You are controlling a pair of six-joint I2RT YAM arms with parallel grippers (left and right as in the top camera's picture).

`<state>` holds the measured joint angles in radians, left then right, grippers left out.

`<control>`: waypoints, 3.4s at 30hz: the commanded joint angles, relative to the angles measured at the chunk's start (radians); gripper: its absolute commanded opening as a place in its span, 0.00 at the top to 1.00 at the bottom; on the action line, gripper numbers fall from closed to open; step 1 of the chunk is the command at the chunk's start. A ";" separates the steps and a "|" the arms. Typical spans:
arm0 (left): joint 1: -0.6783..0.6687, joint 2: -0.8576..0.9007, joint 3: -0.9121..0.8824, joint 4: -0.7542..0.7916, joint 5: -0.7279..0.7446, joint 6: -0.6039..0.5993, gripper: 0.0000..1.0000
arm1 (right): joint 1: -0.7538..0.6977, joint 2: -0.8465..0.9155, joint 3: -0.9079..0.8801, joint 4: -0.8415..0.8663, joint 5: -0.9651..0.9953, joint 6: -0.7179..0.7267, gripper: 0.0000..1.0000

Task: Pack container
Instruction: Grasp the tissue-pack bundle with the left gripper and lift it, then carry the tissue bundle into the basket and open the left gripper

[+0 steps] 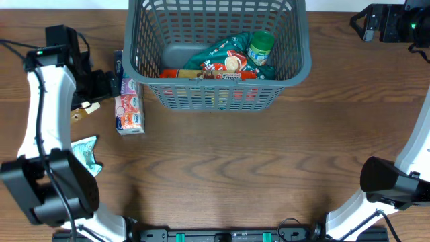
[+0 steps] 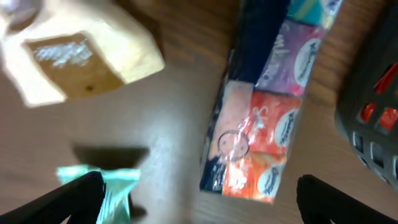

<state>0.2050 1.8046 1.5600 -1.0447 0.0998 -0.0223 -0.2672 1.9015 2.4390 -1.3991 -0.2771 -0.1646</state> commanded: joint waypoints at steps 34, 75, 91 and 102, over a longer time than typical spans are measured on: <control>-0.064 0.352 0.021 0.243 0.151 0.208 0.02 | -0.006 0.002 -0.014 -0.054 -0.012 -0.017 0.01; 0.003 -0.267 0.256 0.101 0.058 0.077 0.94 | -0.006 0.002 -0.014 -0.087 -0.012 -0.053 0.01; -0.482 -0.273 0.344 0.250 0.106 0.935 0.94 | -0.006 0.002 -0.014 -0.090 -0.012 -0.053 0.01; -0.593 0.022 0.344 0.361 0.165 1.132 0.94 | -0.006 0.002 -0.014 -0.103 -0.012 -0.053 0.01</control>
<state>-0.3901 1.7283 1.8858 -0.6895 0.2485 1.0370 -0.2672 1.9026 2.4313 -1.4956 -0.2779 -0.2035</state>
